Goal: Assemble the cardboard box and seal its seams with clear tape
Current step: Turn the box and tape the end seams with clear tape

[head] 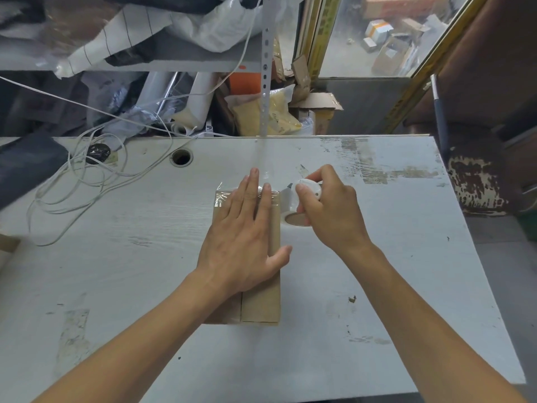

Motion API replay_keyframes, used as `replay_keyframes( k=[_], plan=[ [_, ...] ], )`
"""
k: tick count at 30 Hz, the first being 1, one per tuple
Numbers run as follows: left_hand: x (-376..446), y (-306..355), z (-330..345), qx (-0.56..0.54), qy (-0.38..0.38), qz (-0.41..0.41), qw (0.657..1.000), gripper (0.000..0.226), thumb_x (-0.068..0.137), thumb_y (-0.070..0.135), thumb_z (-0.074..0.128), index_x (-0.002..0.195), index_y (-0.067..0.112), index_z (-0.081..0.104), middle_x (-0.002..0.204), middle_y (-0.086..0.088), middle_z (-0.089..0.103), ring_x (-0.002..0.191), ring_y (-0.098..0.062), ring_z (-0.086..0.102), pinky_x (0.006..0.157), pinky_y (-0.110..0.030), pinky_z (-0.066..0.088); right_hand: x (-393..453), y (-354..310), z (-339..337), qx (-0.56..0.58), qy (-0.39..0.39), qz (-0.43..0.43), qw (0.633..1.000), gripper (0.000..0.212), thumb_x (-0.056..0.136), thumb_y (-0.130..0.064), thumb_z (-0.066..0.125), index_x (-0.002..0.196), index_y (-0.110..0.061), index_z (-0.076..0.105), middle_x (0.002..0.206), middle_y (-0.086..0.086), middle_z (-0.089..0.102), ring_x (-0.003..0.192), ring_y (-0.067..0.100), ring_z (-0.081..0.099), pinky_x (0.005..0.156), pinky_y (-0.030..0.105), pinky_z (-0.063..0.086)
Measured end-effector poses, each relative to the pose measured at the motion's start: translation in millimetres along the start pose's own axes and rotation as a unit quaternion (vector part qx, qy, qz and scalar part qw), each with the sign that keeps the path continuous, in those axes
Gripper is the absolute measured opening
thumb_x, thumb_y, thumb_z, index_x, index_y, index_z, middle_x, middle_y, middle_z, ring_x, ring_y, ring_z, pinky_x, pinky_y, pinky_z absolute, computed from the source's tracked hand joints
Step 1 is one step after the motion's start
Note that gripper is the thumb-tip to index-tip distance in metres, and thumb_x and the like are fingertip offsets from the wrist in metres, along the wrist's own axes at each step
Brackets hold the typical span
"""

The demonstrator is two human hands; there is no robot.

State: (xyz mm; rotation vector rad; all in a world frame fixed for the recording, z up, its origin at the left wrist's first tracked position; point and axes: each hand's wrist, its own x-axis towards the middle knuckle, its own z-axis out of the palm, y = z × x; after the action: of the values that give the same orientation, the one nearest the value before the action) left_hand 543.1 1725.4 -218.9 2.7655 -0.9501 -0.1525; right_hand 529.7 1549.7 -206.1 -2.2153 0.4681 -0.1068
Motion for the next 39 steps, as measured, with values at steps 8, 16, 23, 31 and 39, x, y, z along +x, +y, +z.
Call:
replay_keyframes(
  k=[8,16,23,31,39],
  plan=[
    [-0.3,0.3,-0.1,-0.002,0.003,-0.001,1.000,0.101,0.085,0.071,0.032,0.158,0.007,0.003,0.164,-0.016,-0.018,0.153,-0.025,-0.012,0.123,-0.037,-0.003,3.5,-5.8,7.5,-0.073,0.022,0.002,0.997,0.019,0.094,-0.037,0.055,0.095,-0.018,0.051,0.073,-0.003,0.065,0.067,0.015,0.062,0.056,0.032,0.048],
    [-0.4,0.2,-0.4,0.000,0.005,-0.001,1.000,0.101,0.086,0.071,0.031,0.158,0.008,0.001,0.164,-0.016,-0.019,0.153,-0.024,-0.012,0.121,-0.035,-0.007,-1.4,-8.4,9.0,-0.077,0.023,0.000,0.997,0.020,0.094,-0.036,0.055,0.094,-0.016,0.052,0.066,-0.012,0.059,0.065,0.011,0.059,0.061,0.035,0.048],
    [-0.5,0.0,-0.4,-0.001,0.003,0.000,1.000,0.101,0.086,0.071,0.032,0.158,0.008,0.001,0.164,-0.016,-0.018,0.153,-0.025,-0.012,0.122,-0.036,-0.005,-2.8,-9.7,8.4,-0.059,0.028,0.013,0.998,0.018,0.094,-0.035,0.055,0.094,-0.016,0.053,0.067,-0.012,0.060,0.061,0.005,0.058,0.059,0.032,0.047],
    [-0.1,-0.2,1.3,0.001,0.011,0.002,1.000,0.100,0.085,0.069,0.035,0.157,0.005,0.010,0.165,-0.019,-0.009,0.154,-0.028,-0.004,0.124,-0.040,0.003,-1.7,-10.8,13.7,-0.066,0.024,0.008,0.998,0.016,0.094,-0.035,0.052,0.094,-0.019,0.051,0.059,-0.007,0.067,0.069,0.015,0.065,0.068,0.037,0.052],
    [0.3,-0.4,2.6,0.006,0.009,0.003,1.000,0.100,0.085,0.069,0.034,0.158,0.005,0.008,0.164,-0.019,-0.011,0.154,-0.027,-0.006,0.124,-0.040,0.003,-2.3,-7.9,12.7,-0.079,0.018,0.003,0.997,0.017,0.092,-0.034,0.053,0.091,-0.017,0.051,0.065,-0.004,0.067,0.067,0.016,0.063,0.064,0.038,0.051]
  ],
)
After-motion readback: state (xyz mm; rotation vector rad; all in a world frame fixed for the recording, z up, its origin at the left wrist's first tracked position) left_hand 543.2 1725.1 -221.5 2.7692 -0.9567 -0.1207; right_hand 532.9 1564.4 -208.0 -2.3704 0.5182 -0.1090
